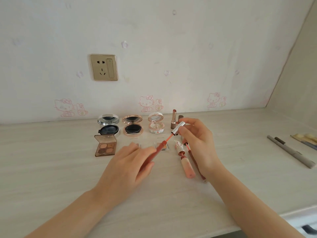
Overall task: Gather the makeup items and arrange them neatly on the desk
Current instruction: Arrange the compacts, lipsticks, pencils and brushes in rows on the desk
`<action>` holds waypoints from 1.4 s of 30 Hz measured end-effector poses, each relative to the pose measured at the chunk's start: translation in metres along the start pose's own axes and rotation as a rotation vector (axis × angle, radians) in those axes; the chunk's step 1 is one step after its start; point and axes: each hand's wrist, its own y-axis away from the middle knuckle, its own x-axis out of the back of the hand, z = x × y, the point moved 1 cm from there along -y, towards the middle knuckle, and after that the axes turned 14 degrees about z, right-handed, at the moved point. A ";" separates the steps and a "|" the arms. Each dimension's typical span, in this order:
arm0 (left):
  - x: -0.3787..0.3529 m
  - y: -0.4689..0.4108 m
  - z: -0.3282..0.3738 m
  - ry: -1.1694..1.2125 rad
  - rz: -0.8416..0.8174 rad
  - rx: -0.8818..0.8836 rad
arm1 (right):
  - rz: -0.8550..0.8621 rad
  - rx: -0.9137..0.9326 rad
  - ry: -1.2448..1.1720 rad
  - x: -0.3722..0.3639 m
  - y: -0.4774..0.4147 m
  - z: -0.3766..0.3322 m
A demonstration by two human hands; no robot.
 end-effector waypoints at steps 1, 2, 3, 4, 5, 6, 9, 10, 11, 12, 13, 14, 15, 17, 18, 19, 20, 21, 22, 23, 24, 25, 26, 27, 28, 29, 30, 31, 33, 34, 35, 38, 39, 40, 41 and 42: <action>-0.001 -0.001 0.003 0.000 0.001 -0.049 | -0.004 -0.001 0.012 0.002 -0.002 -0.002; -0.002 -0.002 0.006 0.001 0.002 -0.088 | -0.011 0.003 0.022 0.004 -0.004 -0.006; -0.003 -0.002 0.009 0.000 -0.005 -0.116 | -0.018 0.008 0.029 0.006 -0.006 -0.009; -0.005 -0.003 0.013 -0.002 -0.022 -0.134 | -0.024 0.010 0.035 0.009 -0.008 -0.012; -0.006 -0.004 0.016 -0.004 -0.045 -0.147 | -0.030 0.008 0.037 0.012 -0.010 -0.014; -0.008 -0.005 0.020 -0.001 -0.069 -0.156 | -0.035 0.004 0.039 0.016 -0.011 -0.016; -0.014 -0.009 0.033 0.044 -0.111 -0.152 | -0.044 0.001 0.053 0.031 -0.017 -0.021; -0.016 -0.011 0.038 0.070 -0.113 -0.138 | -0.047 -0.001 0.056 0.036 -0.019 -0.022; -0.019 -0.013 0.045 0.101 -0.112 -0.123 | -0.049 -0.005 0.056 0.041 -0.021 -0.023; -0.021 -0.016 0.051 0.133 -0.110 -0.110 | -0.050 -0.010 0.057 0.046 -0.023 -0.024; -0.024 -0.018 0.059 0.162 -0.110 -0.099 | -0.050 -0.014 0.064 0.051 -0.026 -0.024; -0.028 -0.020 0.066 0.184 -0.117 -0.092 | -0.053 -0.019 0.074 0.056 -0.029 -0.024; -0.031 -0.022 0.074 0.200 -0.129 -0.090 | -0.056 -0.024 0.087 0.061 -0.031 -0.024; -0.041 -0.025 0.087 0.225 -0.169 -0.094 | -0.059 -0.037 0.119 0.071 -0.036 -0.023; -0.046 -0.026 0.093 0.232 -0.194 -0.099 | -0.053 -0.044 0.137 0.076 -0.038 -0.022; -0.051 -0.028 0.099 0.233 -0.220 -0.108 | -0.045 -0.051 0.155 0.081 -0.040 -0.020; -0.056 -0.030 0.104 0.225 -0.241 -0.122 | -0.036 -0.058 0.172 0.085 -0.043 -0.018; -0.062 -0.032 0.107 0.215 -0.258 -0.139 | -0.030 -0.067 0.185 0.089 -0.045 -0.016; -0.067 -0.034 0.110 0.207 -0.272 -0.155 | -0.026 -0.078 0.193 0.092 -0.048 -0.014; -0.073 -0.036 0.113 0.204 -0.283 -0.167 | -0.022 -0.092 0.201 0.095 -0.050 -0.011; -0.078 -0.038 0.114 0.205 -0.290 -0.177 | -0.018 -0.108 0.210 0.098 -0.053 -0.008; -0.082 -0.039 0.115 0.204 -0.294 -0.187 | -0.014 -0.121 0.223 0.099 -0.055 -0.005; -0.086 -0.039 0.115 0.197 -0.295 -0.202 | -0.014 -0.129 0.240 0.101 -0.058 -0.002; -0.089 -0.038 0.114 0.185 -0.290 -0.218 | -0.019 -0.134 0.258 0.101 -0.059 0.001; -0.092 -0.037 0.113 0.176 -0.279 -0.230 | -0.025 -0.138 0.274 0.101 -0.061 0.004; -0.093 -0.035 0.112 0.175 -0.263 -0.231 | -0.033 -0.145 0.285 0.099 -0.063 0.007; -0.094 -0.034 0.112 0.181 -0.247 -0.224 | -0.041 -0.154 0.295 0.098 -0.065 0.009; -0.094 -0.034 0.111 0.185 -0.231 -0.218 | -0.051 -0.165 0.306 0.095 -0.067 0.012; -0.095 -0.033 0.108 0.181 -0.209 -0.211 | -0.082 -0.176 0.365 0.089 -0.072 0.017; -0.095 -0.033 0.106 0.180 -0.205 -0.204 | -0.108 -0.170 0.414 0.085 -0.075 0.021; -0.096 -0.033 0.104 0.184 -0.205 -0.189 | -0.141 -0.161 0.468 0.081 -0.078 0.024; -0.099 -0.030 0.098 0.217 -0.220 -0.130 | -0.239 -0.117 0.634 0.066 -0.086 0.033; -0.100 -0.029 0.097 0.228 -0.225 -0.114 | -0.257 -0.092 0.689 0.062 -0.089 0.035; -0.101 -0.029 0.096 0.235 -0.230 -0.095 | -0.271 -0.071 0.733 0.059 -0.092 0.037; -0.101 -0.028 0.095 0.238 -0.234 -0.074 | -0.283 -0.058 0.761 0.055 -0.094 0.038; -0.102 -0.028 0.094 0.238 -0.240 -0.056 | -0.294 -0.049 0.776 0.052 -0.096 0.038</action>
